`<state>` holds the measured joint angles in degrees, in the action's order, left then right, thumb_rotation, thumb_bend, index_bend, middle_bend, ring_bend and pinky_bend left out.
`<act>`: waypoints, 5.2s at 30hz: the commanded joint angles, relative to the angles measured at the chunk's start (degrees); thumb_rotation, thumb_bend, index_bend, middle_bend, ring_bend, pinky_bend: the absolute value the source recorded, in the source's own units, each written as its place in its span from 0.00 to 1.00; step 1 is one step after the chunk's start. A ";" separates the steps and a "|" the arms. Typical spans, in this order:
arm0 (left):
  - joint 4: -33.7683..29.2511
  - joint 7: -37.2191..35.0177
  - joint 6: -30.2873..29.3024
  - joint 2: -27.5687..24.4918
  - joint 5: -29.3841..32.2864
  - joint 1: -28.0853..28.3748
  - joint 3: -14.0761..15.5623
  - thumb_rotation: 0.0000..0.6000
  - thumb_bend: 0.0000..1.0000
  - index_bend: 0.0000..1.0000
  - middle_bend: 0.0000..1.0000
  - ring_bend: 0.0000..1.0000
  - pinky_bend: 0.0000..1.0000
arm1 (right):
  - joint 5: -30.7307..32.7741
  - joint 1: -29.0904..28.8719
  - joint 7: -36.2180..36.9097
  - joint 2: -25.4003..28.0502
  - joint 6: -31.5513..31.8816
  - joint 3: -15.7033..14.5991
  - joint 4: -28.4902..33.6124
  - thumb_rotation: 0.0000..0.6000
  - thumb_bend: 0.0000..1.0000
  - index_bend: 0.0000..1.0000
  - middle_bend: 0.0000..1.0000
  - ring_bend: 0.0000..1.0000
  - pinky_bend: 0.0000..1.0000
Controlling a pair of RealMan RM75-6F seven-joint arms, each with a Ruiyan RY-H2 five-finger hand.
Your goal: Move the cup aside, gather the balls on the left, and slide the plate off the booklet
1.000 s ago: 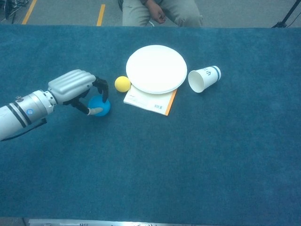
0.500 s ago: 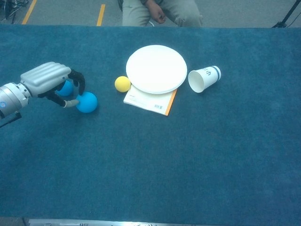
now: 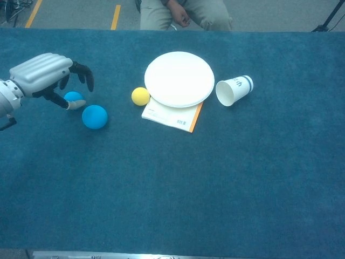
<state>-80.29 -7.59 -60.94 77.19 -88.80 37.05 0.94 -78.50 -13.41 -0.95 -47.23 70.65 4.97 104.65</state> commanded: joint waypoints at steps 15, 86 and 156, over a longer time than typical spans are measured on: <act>-4.16 13.11 12.41 5.97 13.25 7.65 -7.67 1.00 0.28 0.23 0.21 0.19 0.43 | -1.01 0.18 1.26 0.34 -0.12 -0.33 -0.64 1.00 0.17 0.28 0.39 0.36 0.59; 16.79 9.41 13.89 20.58 14.29 10.68 -8.32 1.00 0.28 0.46 0.39 0.37 0.61 | 0.36 1.08 2.23 1.26 0.01 -0.13 -0.67 1.00 0.17 0.28 0.39 0.36 0.59; 12.81 22.50 15.24 20.31 23.76 11.92 -8.63 1.00 0.28 0.35 0.24 0.21 0.45 | -0.11 2.66 4.45 1.79 1.28 -0.45 -1.62 1.00 0.17 0.28 0.39 0.36 0.59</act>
<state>-67.88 15.24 -45.89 97.25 -64.87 48.96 -7.72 -78.62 -10.76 3.50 -45.45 71.92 4.52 103.02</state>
